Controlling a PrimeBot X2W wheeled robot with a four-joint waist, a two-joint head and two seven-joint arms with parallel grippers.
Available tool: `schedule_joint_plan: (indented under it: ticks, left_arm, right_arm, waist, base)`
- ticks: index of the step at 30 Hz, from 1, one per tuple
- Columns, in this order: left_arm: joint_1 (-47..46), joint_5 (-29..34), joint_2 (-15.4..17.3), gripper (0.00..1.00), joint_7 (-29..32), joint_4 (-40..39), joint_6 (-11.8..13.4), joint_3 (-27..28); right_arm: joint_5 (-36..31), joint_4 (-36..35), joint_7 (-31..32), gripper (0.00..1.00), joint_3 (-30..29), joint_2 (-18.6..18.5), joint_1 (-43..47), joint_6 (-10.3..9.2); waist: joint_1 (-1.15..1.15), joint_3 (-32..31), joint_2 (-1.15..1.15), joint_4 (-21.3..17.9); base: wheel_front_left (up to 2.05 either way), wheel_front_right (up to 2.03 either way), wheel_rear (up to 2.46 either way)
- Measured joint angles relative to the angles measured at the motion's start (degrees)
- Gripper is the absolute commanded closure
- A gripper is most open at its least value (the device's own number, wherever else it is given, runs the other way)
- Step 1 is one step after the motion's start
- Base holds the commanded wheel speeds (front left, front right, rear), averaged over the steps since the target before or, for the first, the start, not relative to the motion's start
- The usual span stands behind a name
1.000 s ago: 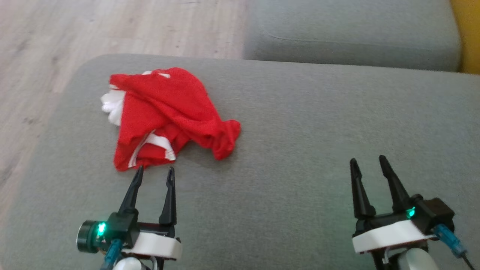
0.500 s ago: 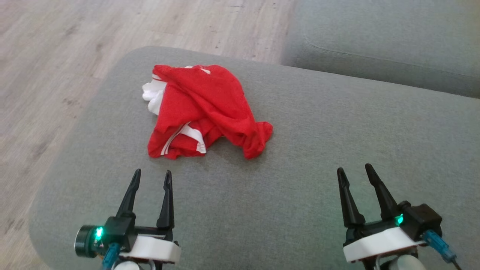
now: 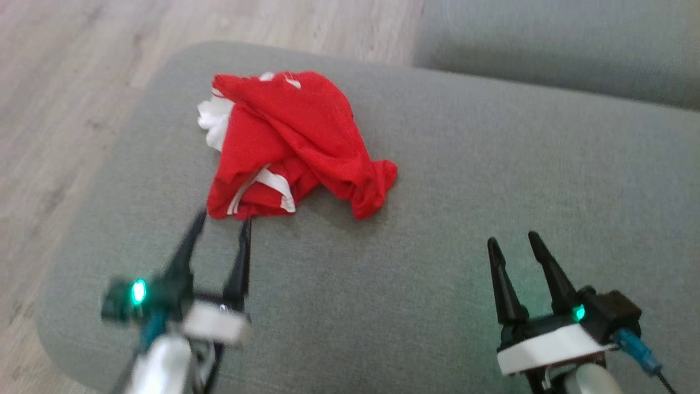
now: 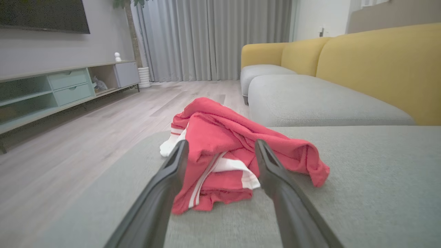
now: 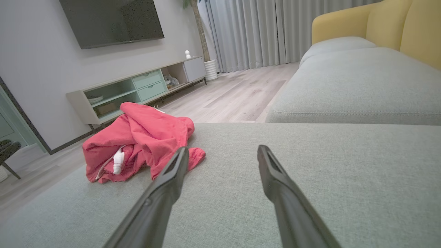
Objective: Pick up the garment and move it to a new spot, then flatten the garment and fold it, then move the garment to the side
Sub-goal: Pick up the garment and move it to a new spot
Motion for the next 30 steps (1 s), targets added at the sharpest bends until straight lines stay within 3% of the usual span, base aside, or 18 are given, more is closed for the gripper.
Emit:
schedule_joint_plan:
  ticks: [8, 16, 20, 24, 25, 26, 30]
  left_arm:
    - [-23.59, -1.12, 6.03, 0.0, 12.99, 8.25, -3.69, -4.87]
    - [-35.46, -10.57, 11.58, 0.0, 25.18, 18.71, -4.14, -12.34]
    - [-38.99, -13.58, 14.48, 0.0, 26.96, 23.56, -4.13, -14.91]
    - [-40.61, -16.51, 15.25, 0.0, 28.1, 26.95, -4.13, -17.51]
    - [-40.83, -17.12, 15.5, 0.17, 28.27, 27.64, -4.13, -18.36]
    - [-41.0, -17.57, 15.75, 1.0, 28.36, 28.19, -4.13, -19.06]
    - [-41.24, -18.87, 16.3, 1.0, 25.8, 29.25, -4.14, -20.22]
  right_arm:
    - [-0.81, -1.48, 0.0, 0.0, -1.51, -0.09, -5.38, 0.0]
    - [-0.77, -1.78, -0.01, 0.0, -1.81, -0.25, -8.53, 0.0]
    - [-0.69, -1.83, -0.08, 0.0, -1.53, -0.25, -9.85, 0.0]
    - [-0.35, -1.98, -0.09, 0.0, -1.29, -0.27, -10.44, 0.0]
    - [-0.2, -1.99, -0.09, 0.0, -1.27, -0.27, -10.5, 0.0]
    - [-0.18, -1.99, -0.09, 0.0, -1.3, -0.27, -10.57, 0.0]
    - [0.22, -1.91, -0.09, 0.0, -1.4, -0.29, -10.96, 0.0]
  waist:
    - [0.01, 6.57, 0.0, -3.16]
    - [0.01, 11.47, 0.0, -7.5]
    - [0.01, 13.59, 0.0, -10.08]
    - [0.0, 15.15, 0.0, -12.12]
    - [0.01, 15.41, 0.0, -12.52]
    - [0.01, 15.59, 0.0, -12.86]
    - [0.0, 15.2, 0.0, -13.37]
  base:
    - [0.0, 0.0, 0.0]
    - [0.0, 0.0, 0.0]
    - [0.0, 0.0, 0.0]
    - [0.0, 0.0, 0.0]
    - [0.0, 0.0, 0.0]
    - [0.0, 0.0, 0.0]
    - [0.0, 0.0, 0.0]
